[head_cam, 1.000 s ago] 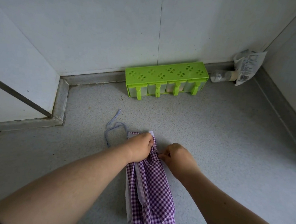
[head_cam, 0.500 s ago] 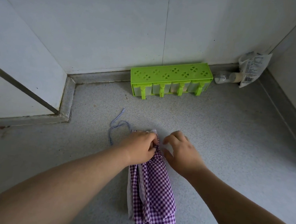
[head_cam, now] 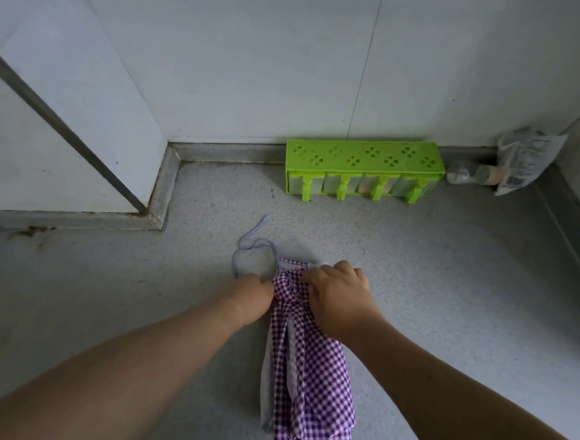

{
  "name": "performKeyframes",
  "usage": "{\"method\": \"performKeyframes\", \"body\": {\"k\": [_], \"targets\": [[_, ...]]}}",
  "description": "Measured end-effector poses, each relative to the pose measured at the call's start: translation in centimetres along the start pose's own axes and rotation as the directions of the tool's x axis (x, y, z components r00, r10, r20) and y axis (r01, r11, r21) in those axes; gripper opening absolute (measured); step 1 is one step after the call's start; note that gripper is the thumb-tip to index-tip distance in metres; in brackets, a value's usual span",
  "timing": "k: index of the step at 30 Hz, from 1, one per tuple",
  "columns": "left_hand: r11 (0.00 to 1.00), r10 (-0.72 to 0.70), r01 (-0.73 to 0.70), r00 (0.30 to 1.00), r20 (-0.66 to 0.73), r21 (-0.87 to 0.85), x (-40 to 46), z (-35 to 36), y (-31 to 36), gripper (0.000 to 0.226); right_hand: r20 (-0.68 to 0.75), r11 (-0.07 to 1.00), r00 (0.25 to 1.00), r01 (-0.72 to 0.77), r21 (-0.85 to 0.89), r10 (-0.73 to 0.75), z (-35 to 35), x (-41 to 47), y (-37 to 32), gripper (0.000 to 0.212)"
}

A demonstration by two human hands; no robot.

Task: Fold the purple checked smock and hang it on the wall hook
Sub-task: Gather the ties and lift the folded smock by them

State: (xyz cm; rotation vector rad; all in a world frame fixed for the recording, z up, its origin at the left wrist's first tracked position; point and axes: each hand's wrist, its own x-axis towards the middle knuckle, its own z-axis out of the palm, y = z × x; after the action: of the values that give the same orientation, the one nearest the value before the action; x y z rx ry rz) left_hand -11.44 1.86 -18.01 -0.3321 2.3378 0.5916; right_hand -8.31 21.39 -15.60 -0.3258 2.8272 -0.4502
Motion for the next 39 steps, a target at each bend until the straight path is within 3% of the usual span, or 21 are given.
{"method": "performKeyframes", "body": {"k": [2,4,7,9,12,14,17,21,24,28,30,33,34,36,39], "targets": [[0.968,0.017,-0.018,1.0,-0.006,-0.25,0.6,0.3,-0.1,0.037,-0.027,0.998,1.0,-0.003,0.059,0.005,-0.1,1.0,-0.9,0.037],[0.898,0.077,-0.051,0.996,0.042,-0.437,0.8,0.5,0.2,0.035,0.036,0.98,0.997,-0.075,0.182,0.069,0.3,2.3,-1.8,0.04],[0.835,0.057,0.01,0.993,0.105,-0.55,0.5,0.2,1.1,0.025,0.179,0.921,0.961,-0.258,0.292,0.213,1.1,4.0,-2.6,0.041],[0.75,-0.007,0.09,0.992,0.128,-0.655,0.9,0.1,0.9,0.026,0.195,0.888,0.954,-0.286,0.36,0.228,1.6,4.7,-2.9,0.032],[0.607,0.003,0.179,0.974,0.228,-0.775,1.0,-0.4,0.3,0.029,0.211,0.805,0.94,-0.339,0.487,0.268,1.4,4.7,-3.1,0.021],[0.616,0.039,0.203,0.957,0.287,-0.762,0.7,-0.6,-0.1,0.035,0.241,0.771,0.937,-0.345,0.536,0.252,1.1,4.3,-3.1,0.022],[0.69,0.061,0.152,0.962,0.265,-0.708,0.6,-1.0,-0.6,0.035,0.3,0.668,0.925,-0.376,0.642,0.232,0.4,3.7,-3.2,0.034],[0.637,0.055,0.119,0.979,0.199,-0.762,-0.3,-2.3,-0.3,0.031,0.3,0.533,0.917,-0.398,0.746,0.264,-1.2,2.5,-3.7,0.037],[0.629,0.087,0.043,0.988,0.126,-0.776,-0.9,-4.0,0.7,0.027,0.251,0.513,0.92,-0.379,0.77,0.302,-2.4,1.7,-3.8,0.033],[0.587,0.2,0.019,0.965,0.168,-0.809,-2.3,-6.2,1.7,0.028,0.245,0.486,0.906,-0.397,0.779,0.346,-3.8,0.8,-3.8,0.031],[0.675,0.231,-0.012,0.953,0.196,-0.738,-3.2,-6.7,2.1,0.018,0.24,0.52,0.903,-0.405,0.752,0.357,-4.3,0.4,-4.0,0.03],[0.902,0.201,-0.135,0.972,0.122,-0.41,-3.0,-6.4,1.7,0.01,0.233,0.549,0.901,-0.411,0.728,0.367,-5.0,0.1,-4.5,0.029],[0.942,0.197,-0.159,0.975,0.105,-0.295,-2.8,-6.3,1.3,0.017,0.221,0.552,0.902,-0.405,0.729,0.37,-5.2,0.0,-4.6,0.029],[0.98,0.147,-0.135,0.986,0.076,-0.145,-1.3,-5.7,0.2,0.055,0.221,0.545,0.894,-0.417,0.728,0.389,-5.3,0.1,-4.7,0.028],[0.982,0.113,-0.096,0.989,0.099,-0.164,0.6,-4.5,-1.3,0.081,0.221,0.524,0.879,-0.436,0.731,0.423,-4.8,0.4,-4.9,0.027]]}}
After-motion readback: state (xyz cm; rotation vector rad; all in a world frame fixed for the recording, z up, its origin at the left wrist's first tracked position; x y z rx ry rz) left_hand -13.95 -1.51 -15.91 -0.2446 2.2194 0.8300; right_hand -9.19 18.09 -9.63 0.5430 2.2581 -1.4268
